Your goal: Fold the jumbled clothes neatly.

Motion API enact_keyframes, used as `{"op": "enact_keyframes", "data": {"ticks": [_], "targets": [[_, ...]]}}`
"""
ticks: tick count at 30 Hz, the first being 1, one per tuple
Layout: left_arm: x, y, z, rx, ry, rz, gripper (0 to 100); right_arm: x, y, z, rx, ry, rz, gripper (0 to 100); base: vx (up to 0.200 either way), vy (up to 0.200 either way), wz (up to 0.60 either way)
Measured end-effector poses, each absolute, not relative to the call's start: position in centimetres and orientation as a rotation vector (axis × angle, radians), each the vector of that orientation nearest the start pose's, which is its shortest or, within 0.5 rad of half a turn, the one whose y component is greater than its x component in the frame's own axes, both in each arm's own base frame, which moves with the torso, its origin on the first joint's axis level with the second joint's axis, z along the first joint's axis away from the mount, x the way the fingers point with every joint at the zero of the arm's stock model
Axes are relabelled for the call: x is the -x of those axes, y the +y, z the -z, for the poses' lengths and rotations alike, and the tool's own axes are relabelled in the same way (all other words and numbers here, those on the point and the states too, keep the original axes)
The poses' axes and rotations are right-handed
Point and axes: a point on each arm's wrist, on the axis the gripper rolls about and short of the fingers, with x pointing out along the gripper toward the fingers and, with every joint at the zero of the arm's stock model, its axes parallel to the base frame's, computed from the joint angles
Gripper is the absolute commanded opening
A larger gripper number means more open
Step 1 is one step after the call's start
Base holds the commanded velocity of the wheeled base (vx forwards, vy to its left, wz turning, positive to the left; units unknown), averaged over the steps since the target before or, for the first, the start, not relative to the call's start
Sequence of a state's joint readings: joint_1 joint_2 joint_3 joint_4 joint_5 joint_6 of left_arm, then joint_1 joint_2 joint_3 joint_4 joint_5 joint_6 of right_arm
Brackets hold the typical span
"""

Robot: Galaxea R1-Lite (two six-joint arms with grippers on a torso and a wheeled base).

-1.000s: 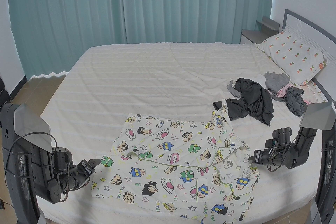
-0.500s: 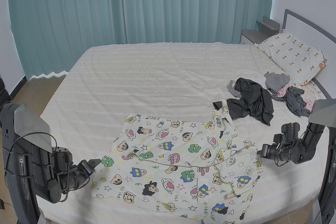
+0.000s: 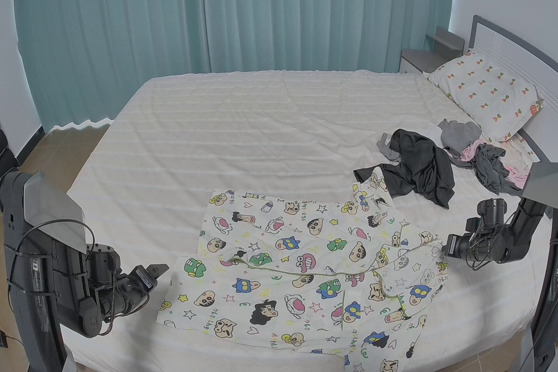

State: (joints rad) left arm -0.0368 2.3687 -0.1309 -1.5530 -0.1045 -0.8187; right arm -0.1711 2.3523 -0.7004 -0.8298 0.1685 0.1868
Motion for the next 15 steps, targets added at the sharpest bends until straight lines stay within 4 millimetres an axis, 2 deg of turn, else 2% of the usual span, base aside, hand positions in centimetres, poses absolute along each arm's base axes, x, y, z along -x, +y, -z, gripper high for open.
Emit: {"op": "enact_keyframes", "data": {"ticks": [9, 10, 15], "targets": [[-24.5, -1.1, 3.9, 0.807, 0.704, -0.153, 100, -34.6, -5.9, 3.9, -0.304, 0.759, 0.105, 0, 0.000, 0.000, 0.00], [-24.4, -1.2, 3.9, 0.807, 0.707, -0.153, 100, -34.7, -6.0, 3.9, -0.303, 0.748, 0.106, 100, 0.000, 0.000, 0.00], [-23.7, -1.5, 4.0, 0.789, 0.745, -0.128, 100, -34.8, -6.3, 3.7, -0.303, 0.732, 0.117, 100, 0.000, 0.000, 0.00]]}}
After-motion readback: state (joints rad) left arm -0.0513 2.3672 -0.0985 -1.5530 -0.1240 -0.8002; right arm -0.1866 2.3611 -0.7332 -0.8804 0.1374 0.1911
